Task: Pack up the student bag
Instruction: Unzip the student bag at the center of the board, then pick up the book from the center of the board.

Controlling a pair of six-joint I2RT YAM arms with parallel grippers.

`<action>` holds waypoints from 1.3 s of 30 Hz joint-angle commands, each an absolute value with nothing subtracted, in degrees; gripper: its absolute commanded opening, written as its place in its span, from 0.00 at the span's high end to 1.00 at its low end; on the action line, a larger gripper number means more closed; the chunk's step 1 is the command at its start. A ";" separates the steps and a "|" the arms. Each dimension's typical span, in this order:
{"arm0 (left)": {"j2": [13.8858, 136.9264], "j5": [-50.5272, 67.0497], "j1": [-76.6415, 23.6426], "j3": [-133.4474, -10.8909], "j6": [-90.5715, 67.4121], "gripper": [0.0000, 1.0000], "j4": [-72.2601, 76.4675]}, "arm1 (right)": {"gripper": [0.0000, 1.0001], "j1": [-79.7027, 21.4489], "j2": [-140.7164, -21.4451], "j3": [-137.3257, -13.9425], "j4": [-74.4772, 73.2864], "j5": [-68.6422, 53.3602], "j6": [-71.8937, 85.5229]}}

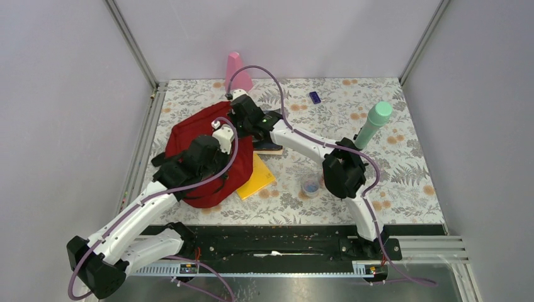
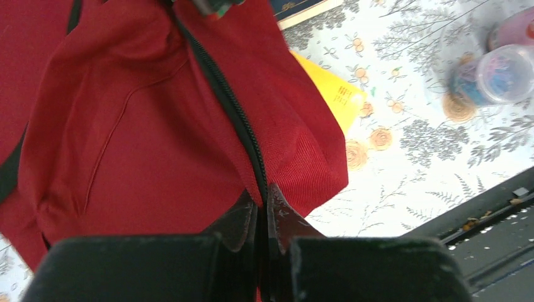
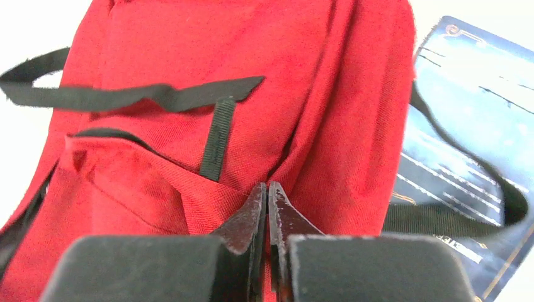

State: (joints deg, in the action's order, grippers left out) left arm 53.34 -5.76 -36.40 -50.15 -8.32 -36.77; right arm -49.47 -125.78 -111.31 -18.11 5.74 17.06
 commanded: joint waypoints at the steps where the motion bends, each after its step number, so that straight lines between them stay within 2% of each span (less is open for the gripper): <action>1: 52.99 0.93 -36.83 -54.32 -11.85 1.00 -28.33 | 1.00 -50.42 -128.93 -116.73 -18.74 5.17 16.04; 4: 54.76 -4.41 -36.69 -54.79 -11.95 1.00 -29.05 | 0.82 -50.35 -127.78 -117.16 -19.93 5.74 15.57; 6: 55.89 -6.84 -35.28 -55.23 -11.76 1.00 -29.95 | 0.64 -50.32 -126.12 -117.02 -20.54 6.50 14.39; 8: 57.10 -5.76 -32.19 -55.60 -11.63 1.00 -30.40 | 0.44 -50.30 -124.26 -117.08 -21.75 7.72 13.05; 10: 57.94 -3.41 -28.43 -55.68 -11.25 1.00 -30.33 | 0.29 -50.07 -122.18 -116.94 -23.21 9.73 12.45; 13: 59.08 -2.54 -23.59 -55.96 -9.74 1.00 -30.50 | 0.10 -48.87 -118.98 -117.08 -26.35 12.60 12.66; 15: 60.30 -1.85 -20.37 -56.43 -8.97 1.00 -30.79 | 0.02 -47.80 -116.68 -116.53 -28.68 14.35 12.34; 21: 62.61 -6.99 -14.83 -56.87 -7.37 1.00 -32.09 | 0.00 -43.07 -108.65 -107.26 -29.40 19.37 13.06; 29: 60.18 -10.55 -14.36 -55.85 -4.91 1.00 -31.47 | 0.00 -37.34 -108.92 -96.65 -30.20 17.90 15.46; 39: 62.75 -6.89 -14.39 -54.69 -5.68 1.00 -30.59 | 0.00 -33.45 -117.40 -101.51 -29.04 7.45 15.73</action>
State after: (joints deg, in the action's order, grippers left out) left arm 62.43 -8.21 -14.57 -53.95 -5.85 -34.96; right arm -34.06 -114.85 -96.68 -30.35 13.37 15.44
